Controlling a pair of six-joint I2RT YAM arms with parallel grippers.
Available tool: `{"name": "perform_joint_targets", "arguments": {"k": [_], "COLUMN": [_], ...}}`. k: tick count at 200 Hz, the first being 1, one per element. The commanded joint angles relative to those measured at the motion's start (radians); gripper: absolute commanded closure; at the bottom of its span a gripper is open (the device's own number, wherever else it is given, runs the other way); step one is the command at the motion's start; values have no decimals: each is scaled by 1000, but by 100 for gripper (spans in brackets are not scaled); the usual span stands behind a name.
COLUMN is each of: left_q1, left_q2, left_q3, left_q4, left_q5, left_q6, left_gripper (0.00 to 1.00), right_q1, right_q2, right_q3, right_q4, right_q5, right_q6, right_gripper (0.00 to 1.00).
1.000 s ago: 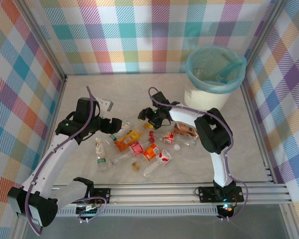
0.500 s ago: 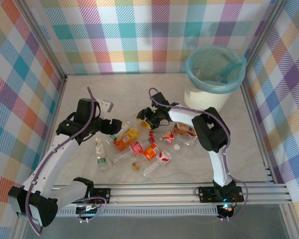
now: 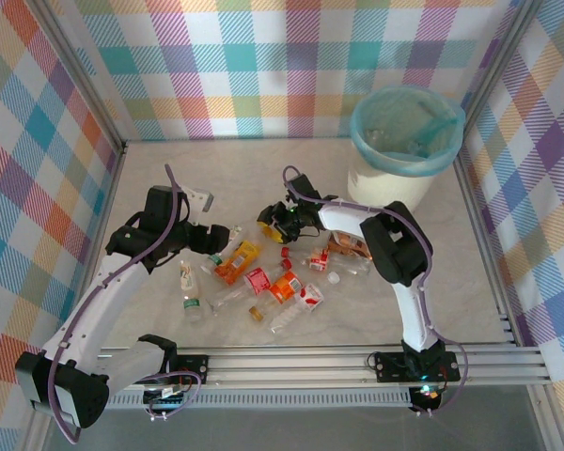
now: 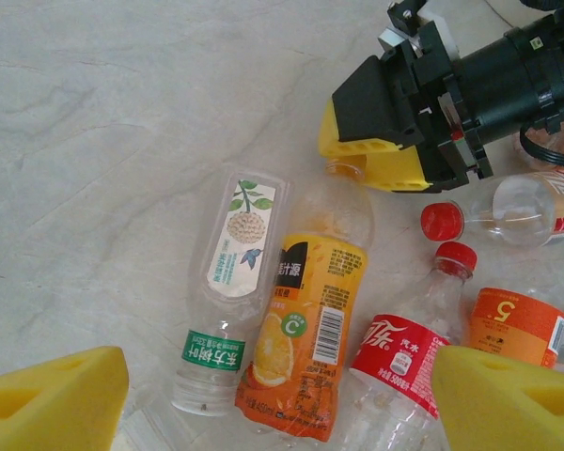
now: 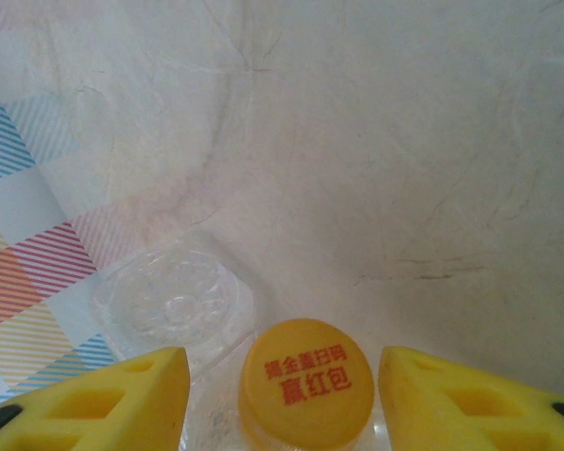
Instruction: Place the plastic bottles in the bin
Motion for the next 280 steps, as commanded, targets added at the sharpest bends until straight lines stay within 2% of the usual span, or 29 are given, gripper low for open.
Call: {"name": "perform_joint_targets", "arguments": {"k": [1, 59, 183, 223, 280], "left_q1": [-12, -12, -12, -12, -12], "left_q2": [-1, 8, -4, -22, -40], "left_q3": [-19, -8, 23, 61, 160], "left_q4": [21, 16, 15, 12, 6], "left_q5": [-7, -11, -4, 3, 8], "left_q6": [10, 10, -9, -23, -61], "left_gripper": [16, 16, 16, 16, 17], "right_q1": [-5, -10, -34, -37, -48], "right_q2": [31, 43, -68, -136, -254], "right_q3": [-9, -16, -75, -63, 18], "right_q4": [30, 67, 106, 68, -91], "right_q5": [-27, -36, -26, 2, 74], "right_q6": [28, 47, 58, 18, -116], "right_gripper": [46, 56, 76, 77, 78]}}
